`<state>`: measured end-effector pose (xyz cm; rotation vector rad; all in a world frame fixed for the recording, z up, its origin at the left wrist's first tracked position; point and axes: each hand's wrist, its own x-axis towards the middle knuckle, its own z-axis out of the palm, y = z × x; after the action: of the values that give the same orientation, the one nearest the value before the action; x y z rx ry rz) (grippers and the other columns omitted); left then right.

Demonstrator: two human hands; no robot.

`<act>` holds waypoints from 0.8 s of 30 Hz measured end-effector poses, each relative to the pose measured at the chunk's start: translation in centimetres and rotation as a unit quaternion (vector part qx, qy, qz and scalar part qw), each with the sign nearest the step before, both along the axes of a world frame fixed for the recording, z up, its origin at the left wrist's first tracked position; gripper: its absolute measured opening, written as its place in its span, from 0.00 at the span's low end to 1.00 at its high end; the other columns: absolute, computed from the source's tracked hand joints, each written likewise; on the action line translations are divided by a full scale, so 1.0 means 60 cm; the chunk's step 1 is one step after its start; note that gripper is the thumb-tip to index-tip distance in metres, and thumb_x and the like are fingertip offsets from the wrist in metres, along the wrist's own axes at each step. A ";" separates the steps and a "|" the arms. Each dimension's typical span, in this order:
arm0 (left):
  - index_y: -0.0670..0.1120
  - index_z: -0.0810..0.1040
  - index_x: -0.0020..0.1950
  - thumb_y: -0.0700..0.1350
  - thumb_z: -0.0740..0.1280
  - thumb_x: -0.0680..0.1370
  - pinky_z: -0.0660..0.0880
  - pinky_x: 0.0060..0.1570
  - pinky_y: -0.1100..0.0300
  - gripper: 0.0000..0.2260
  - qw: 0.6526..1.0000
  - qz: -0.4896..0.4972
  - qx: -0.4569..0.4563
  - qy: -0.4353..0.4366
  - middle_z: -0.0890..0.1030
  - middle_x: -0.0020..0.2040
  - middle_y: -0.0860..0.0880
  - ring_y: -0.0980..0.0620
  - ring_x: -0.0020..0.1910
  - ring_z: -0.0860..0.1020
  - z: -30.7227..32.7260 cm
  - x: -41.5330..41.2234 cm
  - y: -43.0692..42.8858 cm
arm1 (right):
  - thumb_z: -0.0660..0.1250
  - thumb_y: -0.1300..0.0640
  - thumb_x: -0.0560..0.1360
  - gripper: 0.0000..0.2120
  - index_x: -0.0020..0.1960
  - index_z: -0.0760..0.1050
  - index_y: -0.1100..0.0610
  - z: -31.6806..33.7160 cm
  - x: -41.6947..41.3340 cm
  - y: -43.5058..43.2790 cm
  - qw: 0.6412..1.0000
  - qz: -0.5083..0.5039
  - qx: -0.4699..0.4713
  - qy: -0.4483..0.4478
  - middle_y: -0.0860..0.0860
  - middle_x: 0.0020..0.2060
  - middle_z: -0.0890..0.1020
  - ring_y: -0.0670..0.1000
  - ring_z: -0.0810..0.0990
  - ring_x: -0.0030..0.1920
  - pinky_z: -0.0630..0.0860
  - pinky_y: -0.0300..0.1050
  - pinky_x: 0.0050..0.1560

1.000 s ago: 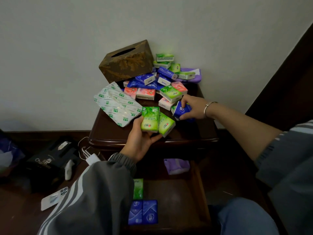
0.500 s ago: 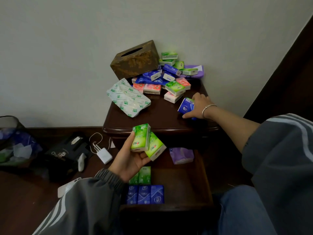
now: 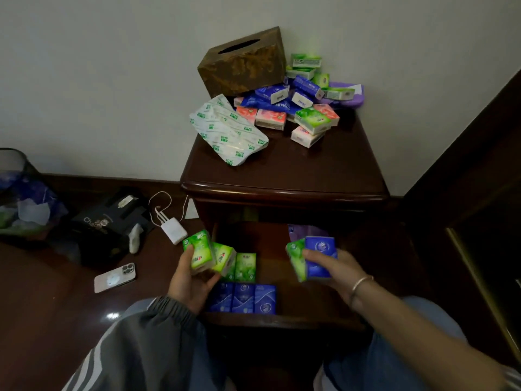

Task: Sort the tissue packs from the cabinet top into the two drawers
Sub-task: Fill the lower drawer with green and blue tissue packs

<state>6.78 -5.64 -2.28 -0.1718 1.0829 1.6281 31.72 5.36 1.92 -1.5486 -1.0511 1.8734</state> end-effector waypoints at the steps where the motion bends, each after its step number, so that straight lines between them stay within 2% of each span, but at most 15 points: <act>1: 0.45 0.69 0.72 0.52 0.60 0.80 0.73 0.58 0.45 0.22 1.000 0.003 -0.013 0.007 0.77 0.64 0.42 0.42 0.65 0.74 -0.006 0.003 0.002 | 0.74 0.60 0.67 0.10 0.47 0.79 0.60 -0.023 -0.016 -0.007 0.999 -0.002 -0.053 -0.006 0.54 0.31 0.85 0.49 0.83 0.28 0.77 0.39 0.26; 3: 0.45 0.71 0.70 0.52 0.61 0.80 0.76 0.50 0.48 0.21 0.999 0.000 -0.028 0.033 0.79 0.60 0.44 0.45 0.60 0.77 -0.014 0.004 0.009 | 0.73 0.60 0.69 0.09 0.46 0.76 0.60 -0.067 -0.052 -0.002 0.993 -0.026 -0.112 -0.037 0.54 0.32 0.82 0.50 0.81 0.28 0.76 0.40 0.28; 5: 0.45 0.71 0.70 0.53 0.61 0.79 0.77 0.48 0.50 0.21 0.998 0.000 -0.035 0.048 0.79 0.62 0.42 0.45 0.59 0.77 -0.020 -0.003 0.012 | 0.73 0.60 0.70 0.09 0.46 0.75 0.61 -0.103 -0.086 0.013 0.989 -0.050 -0.121 -0.061 0.56 0.36 0.80 0.51 0.79 0.31 0.77 0.43 0.32; 7: 0.44 0.71 0.70 0.53 0.61 0.79 0.77 0.49 0.49 0.22 0.998 0.003 -0.041 0.044 0.77 0.64 0.41 0.43 0.60 0.77 -0.025 -0.009 0.011 | 0.71 0.60 0.71 0.07 0.40 0.74 0.62 -0.134 -0.118 0.019 0.988 -0.052 -0.132 -0.057 0.56 0.35 0.79 0.51 0.78 0.29 0.76 0.37 0.24; 9: 0.43 0.71 0.69 0.52 0.61 0.79 0.77 0.51 0.48 0.22 0.999 0.002 -0.038 0.037 0.78 0.62 0.40 0.43 0.59 0.78 -0.031 -0.016 0.011 | 0.69 0.58 0.73 0.10 0.35 0.72 0.58 -0.159 -0.139 0.014 0.985 -0.034 -0.159 -0.060 0.52 0.33 0.76 0.48 0.75 0.29 0.67 0.31 0.15; 11: 0.42 0.72 0.69 0.52 0.61 0.79 0.76 0.54 0.46 0.21 0.999 0.000 -0.034 0.038 0.79 0.60 0.41 0.44 0.57 0.78 -0.034 -0.021 0.015 | 0.68 0.55 0.74 0.11 0.35 0.72 0.57 -0.177 -0.145 0.013 0.983 -0.029 -0.168 -0.073 0.50 0.32 0.76 0.47 0.74 0.30 0.65 0.31 0.15; 14: 0.42 0.72 0.68 0.51 0.61 0.80 0.75 0.57 0.44 0.20 0.998 -0.011 -0.038 0.042 0.78 0.62 0.39 0.42 0.60 0.77 -0.043 -0.027 0.021 | 0.69 0.50 0.72 0.10 0.37 0.75 0.55 -0.194 -0.140 0.023 0.982 0.001 -0.166 -0.091 0.48 0.29 0.80 0.46 0.78 0.29 0.69 0.33 0.23; 16: 0.42 0.71 0.69 0.51 0.61 0.80 0.75 0.58 0.44 0.20 0.998 -0.025 -0.042 0.044 0.78 0.63 0.39 0.41 0.61 0.77 -0.048 -0.026 0.025 | 0.71 0.50 0.71 0.09 0.38 0.76 0.55 -0.200 -0.131 0.033 0.984 0.018 -0.150 -0.095 0.47 0.28 0.82 0.47 0.80 0.32 0.73 0.37 0.32; 19: 0.42 0.70 0.69 0.51 0.61 0.80 0.73 0.61 0.42 0.21 0.997 -0.047 -0.041 0.050 0.77 0.64 0.39 0.41 0.62 0.76 -0.054 -0.025 0.031 | 0.71 0.48 0.70 0.10 0.44 0.77 0.54 -0.209 -0.117 0.043 0.983 0.068 -0.128 -0.113 0.49 0.39 0.83 0.50 0.79 0.45 0.72 0.44 0.52; 20: 0.42 0.70 0.69 0.52 0.61 0.80 0.73 0.62 0.41 0.21 0.996 -0.052 -0.040 0.053 0.77 0.64 0.39 0.41 0.63 0.76 -0.055 -0.025 0.033 | 0.71 0.48 0.70 0.11 0.45 0.76 0.54 -0.212 -0.113 0.046 0.983 0.073 -0.122 -0.119 0.49 0.42 0.82 0.51 0.79 0.47 0.72 0.45 0.55; 21: 0.42 0.70 0.69 0.52 0.61 0.80 0.72 0.63 0.40 0.21 0.996 -0.056 -0.040 0.056 0.77 0.64 0.39 0.40 0.63 0.76 -0.057 -0.025 0.033 | 0.72 0.48 0.70 0.10 0.45 0.76 0.53 -0.212 -0.111 0.047 0.984 0.069 -0.108 -0.126 0.49 0.42 0.81 0.50 0.79 0.46 0.72 0.45 0.53; 24: 0.42 0.70 0.69 0.52 0.61 0.80 0.74 0.60 0.43 0.22 0.996 -0.058 -0.045 0.056 0.76 0.65 0.39 0.40 0.63 0.76 -0.061 -0.026 0.034 | 0.74 0.53 0.68 0.07 0.41 0.76 0.52 -0.207 -0.107 0.047 0.989 0.054 -0.021 -0.135 0.49 0.40 0.82 0.46 0.79 0.38 0.72 0.37 0.36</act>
<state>5.22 -3.61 -5.93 -0.0754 1.2318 1.4994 25.31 8.17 -10.47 -1.8418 -1.2411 1.8014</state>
